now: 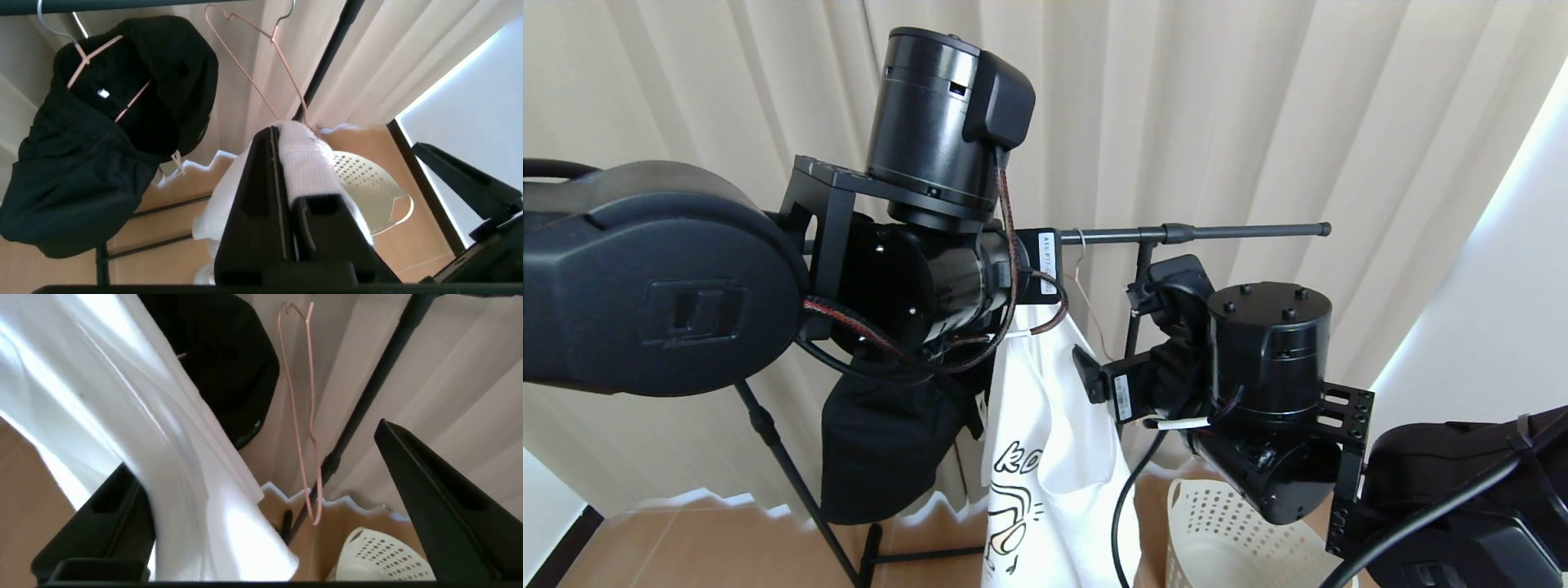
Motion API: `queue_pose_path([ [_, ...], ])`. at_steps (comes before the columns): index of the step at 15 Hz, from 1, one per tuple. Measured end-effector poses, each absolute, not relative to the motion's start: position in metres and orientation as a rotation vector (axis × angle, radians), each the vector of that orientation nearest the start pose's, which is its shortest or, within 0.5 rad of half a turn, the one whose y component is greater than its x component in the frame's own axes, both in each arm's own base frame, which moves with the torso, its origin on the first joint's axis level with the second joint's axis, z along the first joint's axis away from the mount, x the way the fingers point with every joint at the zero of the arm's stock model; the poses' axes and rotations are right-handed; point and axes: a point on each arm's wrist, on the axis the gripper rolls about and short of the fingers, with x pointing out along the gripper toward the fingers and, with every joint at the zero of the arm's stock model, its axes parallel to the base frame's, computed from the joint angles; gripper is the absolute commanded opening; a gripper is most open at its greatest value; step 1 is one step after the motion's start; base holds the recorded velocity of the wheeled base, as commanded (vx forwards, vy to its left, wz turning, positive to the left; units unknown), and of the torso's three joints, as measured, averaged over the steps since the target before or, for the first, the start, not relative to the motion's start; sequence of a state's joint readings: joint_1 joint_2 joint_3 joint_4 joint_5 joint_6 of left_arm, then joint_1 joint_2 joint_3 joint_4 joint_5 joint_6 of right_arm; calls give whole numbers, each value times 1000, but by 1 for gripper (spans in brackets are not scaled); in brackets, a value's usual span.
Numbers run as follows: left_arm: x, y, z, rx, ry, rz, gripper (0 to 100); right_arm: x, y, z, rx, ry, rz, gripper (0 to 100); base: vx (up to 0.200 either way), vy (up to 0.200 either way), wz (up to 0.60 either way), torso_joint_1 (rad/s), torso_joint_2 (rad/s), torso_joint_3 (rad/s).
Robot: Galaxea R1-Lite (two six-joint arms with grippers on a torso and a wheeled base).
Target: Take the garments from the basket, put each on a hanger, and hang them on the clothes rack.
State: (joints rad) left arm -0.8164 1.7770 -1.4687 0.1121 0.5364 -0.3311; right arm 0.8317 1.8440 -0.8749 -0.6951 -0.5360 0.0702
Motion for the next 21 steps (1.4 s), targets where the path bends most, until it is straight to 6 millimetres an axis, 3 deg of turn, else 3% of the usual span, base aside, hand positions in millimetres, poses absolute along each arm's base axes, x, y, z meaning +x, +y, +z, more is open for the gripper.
queue_pose_path([
  [7,243,-236,276,-71,360,-207,0,230,229,137,-249,288,302,100,0,0,0,0,0,0],
  [14,243,-233,277,-76,357,-201,0,234,223,133,-261,304,300,100,0,0,0,0,0,0],
  [15,243,-233,277,-76,357,-201,0,235,222,133,-263,303,299,0,0,0,0,0,0,0],
  [21,241,-232,265,-48,391,-196,0,241,213,138,-260,294,269,0,0,0,0,0,0,0],
])
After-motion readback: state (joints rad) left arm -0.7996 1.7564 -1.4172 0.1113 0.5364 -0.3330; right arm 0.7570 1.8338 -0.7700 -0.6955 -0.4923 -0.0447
